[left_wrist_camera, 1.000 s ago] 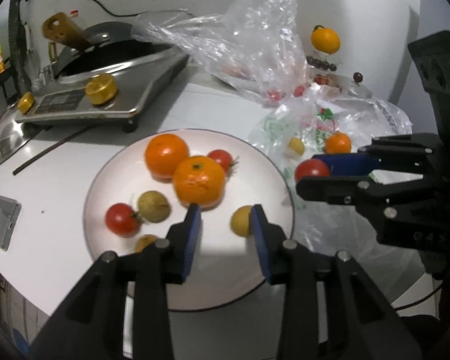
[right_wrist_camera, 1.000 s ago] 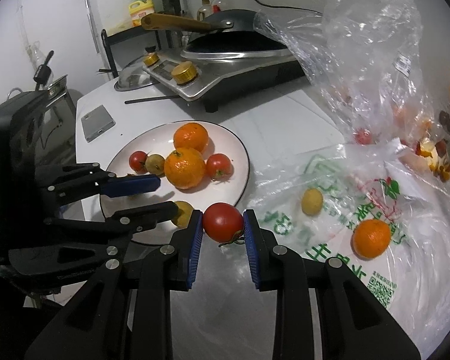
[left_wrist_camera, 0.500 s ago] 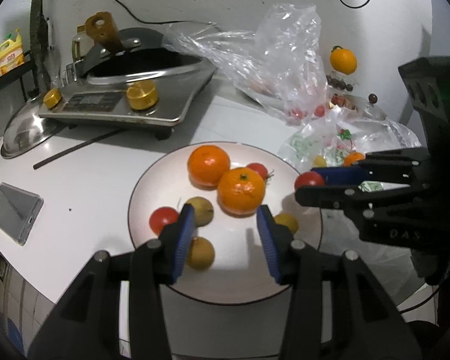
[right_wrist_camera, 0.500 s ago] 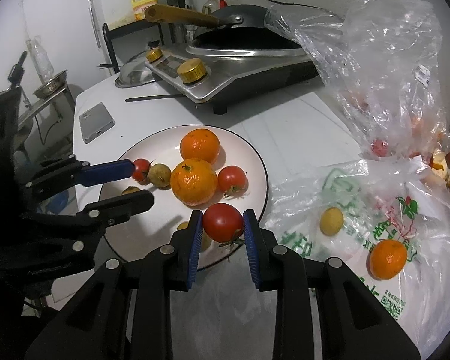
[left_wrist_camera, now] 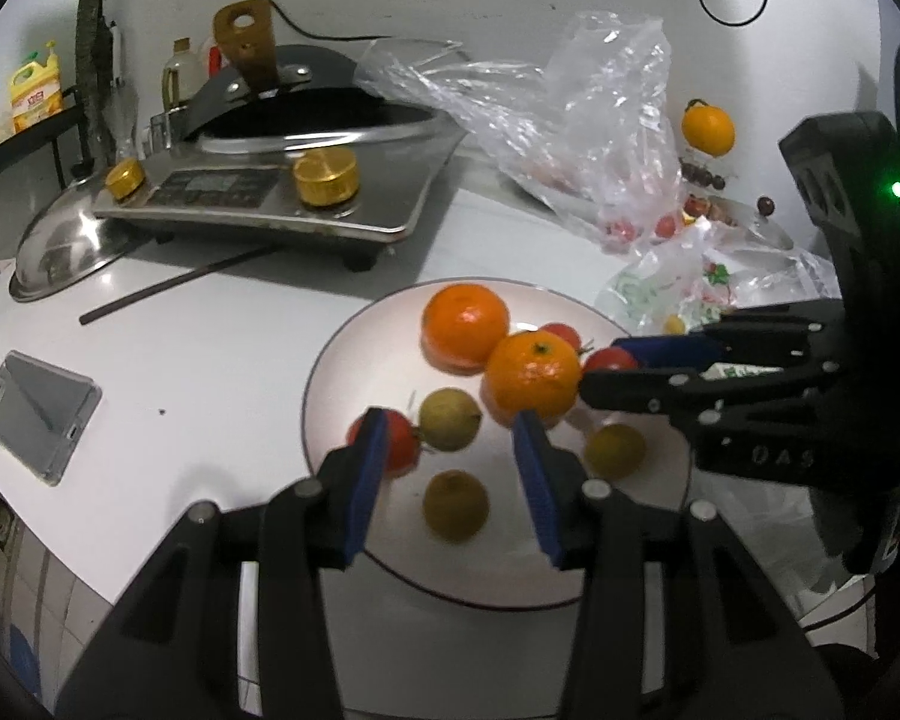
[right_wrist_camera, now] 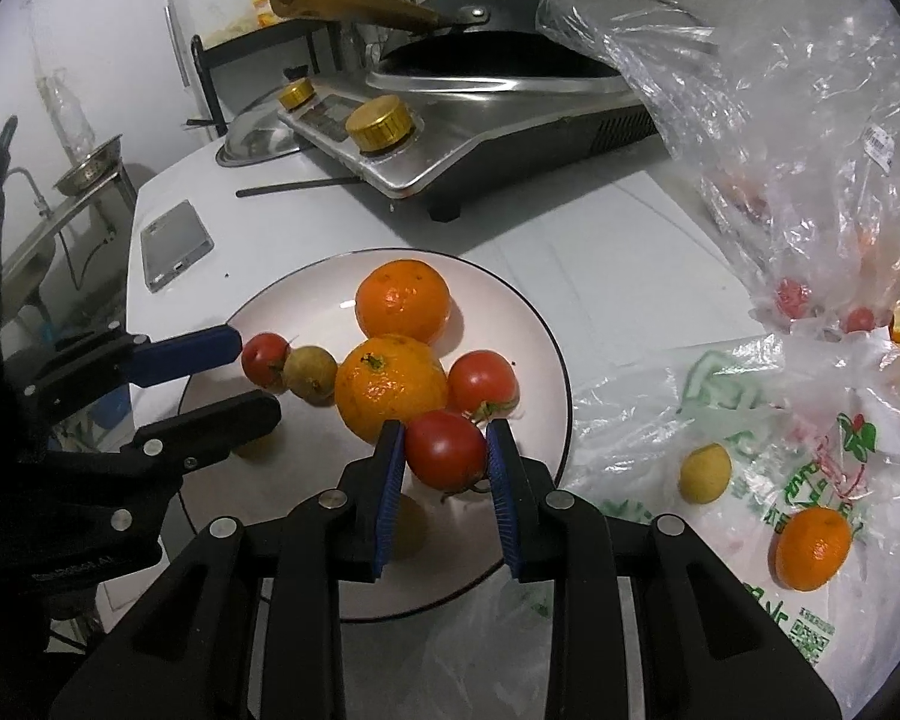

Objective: Organize fruits
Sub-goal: 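Lower the tomato and yellow fruit onto the plate and open both grippers, then move both open grippers back to the fruit on the bag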

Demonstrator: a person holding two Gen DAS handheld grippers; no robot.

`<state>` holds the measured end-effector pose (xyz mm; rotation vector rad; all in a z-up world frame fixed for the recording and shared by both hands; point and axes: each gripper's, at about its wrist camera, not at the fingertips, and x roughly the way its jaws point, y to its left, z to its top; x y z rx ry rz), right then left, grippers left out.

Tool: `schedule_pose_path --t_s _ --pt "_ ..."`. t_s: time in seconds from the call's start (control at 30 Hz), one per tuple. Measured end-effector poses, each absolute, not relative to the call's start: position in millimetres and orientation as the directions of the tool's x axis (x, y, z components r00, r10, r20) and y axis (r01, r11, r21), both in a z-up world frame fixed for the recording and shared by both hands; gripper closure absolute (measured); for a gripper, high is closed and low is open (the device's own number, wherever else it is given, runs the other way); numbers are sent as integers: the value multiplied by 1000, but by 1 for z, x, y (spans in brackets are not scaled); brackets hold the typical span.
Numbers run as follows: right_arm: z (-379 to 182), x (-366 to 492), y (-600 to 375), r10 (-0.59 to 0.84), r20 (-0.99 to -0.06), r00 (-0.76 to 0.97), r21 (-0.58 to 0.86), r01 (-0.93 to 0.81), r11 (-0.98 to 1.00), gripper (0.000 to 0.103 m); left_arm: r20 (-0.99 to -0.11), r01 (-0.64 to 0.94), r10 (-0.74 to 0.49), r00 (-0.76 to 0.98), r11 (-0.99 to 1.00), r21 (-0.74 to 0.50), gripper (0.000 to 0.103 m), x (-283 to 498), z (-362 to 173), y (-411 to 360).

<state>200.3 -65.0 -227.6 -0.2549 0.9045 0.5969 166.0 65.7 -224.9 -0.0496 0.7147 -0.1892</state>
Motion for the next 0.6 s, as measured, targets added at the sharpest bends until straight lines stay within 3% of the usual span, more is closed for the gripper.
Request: schedule_pose_path --t_s 0.6 --pt "-226 196 -66 370 -797 477 40 -571 820 74 -653 131 -164 739 986 -99 58 156 -227 71"
